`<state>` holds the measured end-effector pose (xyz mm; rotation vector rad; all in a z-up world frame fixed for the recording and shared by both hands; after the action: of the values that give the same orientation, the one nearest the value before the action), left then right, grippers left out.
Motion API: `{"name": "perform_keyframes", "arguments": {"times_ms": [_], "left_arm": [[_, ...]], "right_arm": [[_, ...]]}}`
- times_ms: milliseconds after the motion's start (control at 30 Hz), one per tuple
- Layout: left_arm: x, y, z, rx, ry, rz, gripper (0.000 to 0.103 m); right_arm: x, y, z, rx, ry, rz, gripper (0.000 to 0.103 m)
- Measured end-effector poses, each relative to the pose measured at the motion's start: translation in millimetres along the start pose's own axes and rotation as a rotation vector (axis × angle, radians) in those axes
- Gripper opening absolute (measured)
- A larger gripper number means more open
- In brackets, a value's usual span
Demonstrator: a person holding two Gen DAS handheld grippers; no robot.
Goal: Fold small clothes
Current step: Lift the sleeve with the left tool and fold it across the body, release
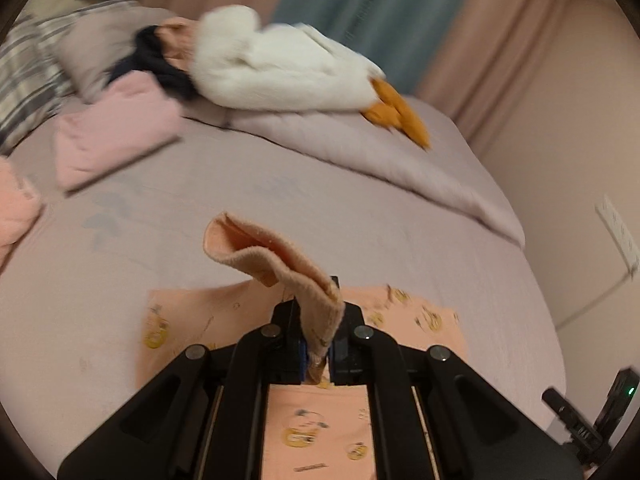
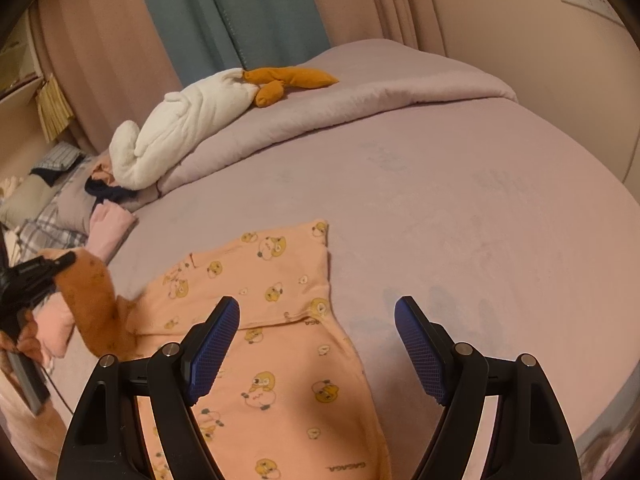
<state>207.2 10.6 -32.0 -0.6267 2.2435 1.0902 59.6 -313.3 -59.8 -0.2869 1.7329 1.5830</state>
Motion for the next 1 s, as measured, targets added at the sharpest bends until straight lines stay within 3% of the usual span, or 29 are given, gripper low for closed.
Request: {"name": "perform_keyframes", "arguments": {"times_ms": [300, 500, 567, 667, 733, 900, 1000], "left_arm": [[64, -92, -39, 0.013, -0.123, 0.231, 0.007], [95, -134, -35, 0.023, -0.110, 0.352, 0.007], [101, -142, -34, 0.016, -0.123, 0.386, 0.012], [103, -145, -38, 0.041, -0.131, 0.400, 0.038], [99, -136, -45, 0.061, -0.152, 0.364, 0.064], [82, -107, -55, 0.128, -0.148, 0.315, 0.081], [69, -77, -56, 0.167, -0.128, 0.256, 0.083]], "right_arm": [[4, -12, -9, -0.020, -0.035, 0.033, 0.080], [6, -19, -10, -0.027, -0.038, 0.057, 0.080], [7, -21, -11, -0.025, -0.037, 0.063, 0.080], [7, -22, -11, -0.022, -0.033, 0.067, 0.080], [7, -24, -10, -0.019, -0.028, 0.073, 0.080], [5, -27, -2, -0.023, -0.007, 0.081, 0.080], [2, -27, 7, -0.026, 0.027, 0.080, 0.080]]}}
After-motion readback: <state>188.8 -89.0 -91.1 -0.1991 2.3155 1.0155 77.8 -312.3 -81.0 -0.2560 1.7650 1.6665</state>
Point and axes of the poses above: each gripper's, at about its wrist camera, not at the fingertips, and y roughly against the way its jaws point, z to its left, x to its underside, the point moved 4 cm from there along -y, roughly the way its jaws point, and after that the axes turned 14 degrees about x, right-handed, at the moved point
